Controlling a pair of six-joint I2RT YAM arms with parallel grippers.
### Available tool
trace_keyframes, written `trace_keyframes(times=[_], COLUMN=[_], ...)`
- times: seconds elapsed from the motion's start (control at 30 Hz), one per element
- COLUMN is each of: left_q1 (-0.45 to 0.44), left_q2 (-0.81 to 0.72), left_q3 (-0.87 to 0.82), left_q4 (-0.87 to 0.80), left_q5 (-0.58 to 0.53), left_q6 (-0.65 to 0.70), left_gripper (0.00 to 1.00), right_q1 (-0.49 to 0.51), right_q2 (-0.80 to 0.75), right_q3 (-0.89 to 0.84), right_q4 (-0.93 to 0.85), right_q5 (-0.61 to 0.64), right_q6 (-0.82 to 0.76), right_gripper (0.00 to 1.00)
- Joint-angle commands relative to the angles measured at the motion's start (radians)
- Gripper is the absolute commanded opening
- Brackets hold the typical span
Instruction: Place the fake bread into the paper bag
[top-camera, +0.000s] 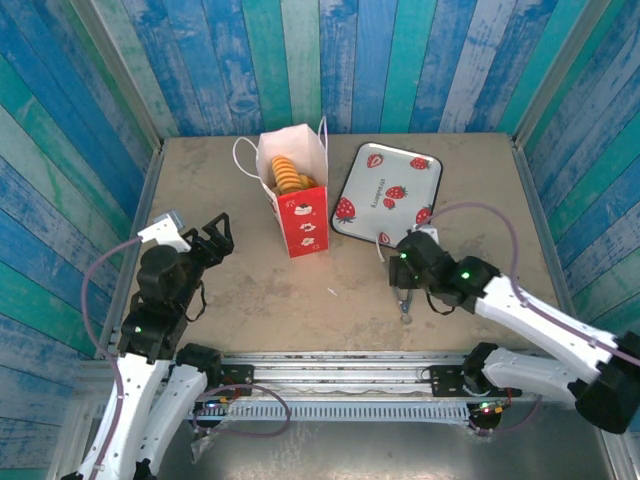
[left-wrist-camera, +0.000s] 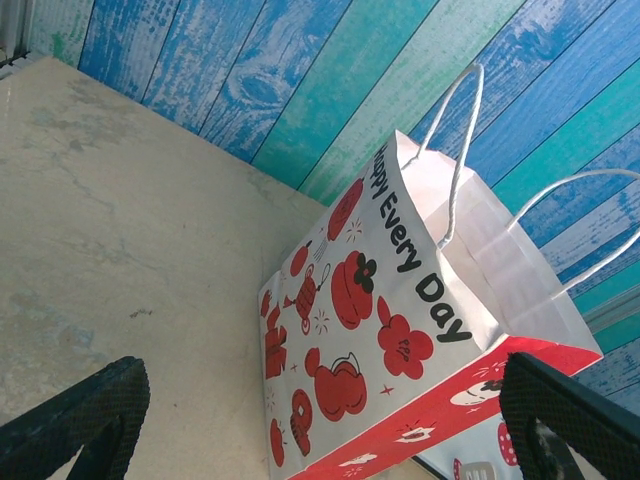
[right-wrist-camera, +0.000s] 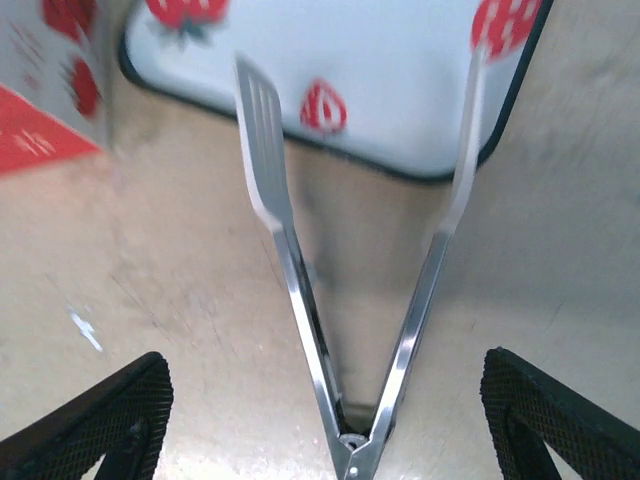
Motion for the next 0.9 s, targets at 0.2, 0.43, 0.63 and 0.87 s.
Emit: trace_keyframes(times=[0.2,0.43,0.63,0.87], left_q1=[0.004,0.004,0.004,0.022], left_q2=[0.063,0.141,0.12,0.179], left_q3=[-0.048,-0.092,-0.224,-0.429], left_q4=[0.145,0.274,0.467,0.776], left_q5=[-0.089,-0.231,-0.379,-0.524], left_q6=[0.043,0.17,0.29,0.429], left_gripper=[0.94,0.94,0.94,0.94], right_q1=[-0.256,-0.413,-0.519,-0.626], right_q2=[-0.168,-0.207,-0.186,-0.05], right_q3=[0.078,-0.055,-0.292,-0.457], right_q4=[0.047,0.298,0.578,0.959], right_q5=[0.02,0.068,0.188,0.132], right_q6=[-0.266,-0.342,-0.361,-0.489], right_gripper=[1.0,1.0,1.0,1.0])
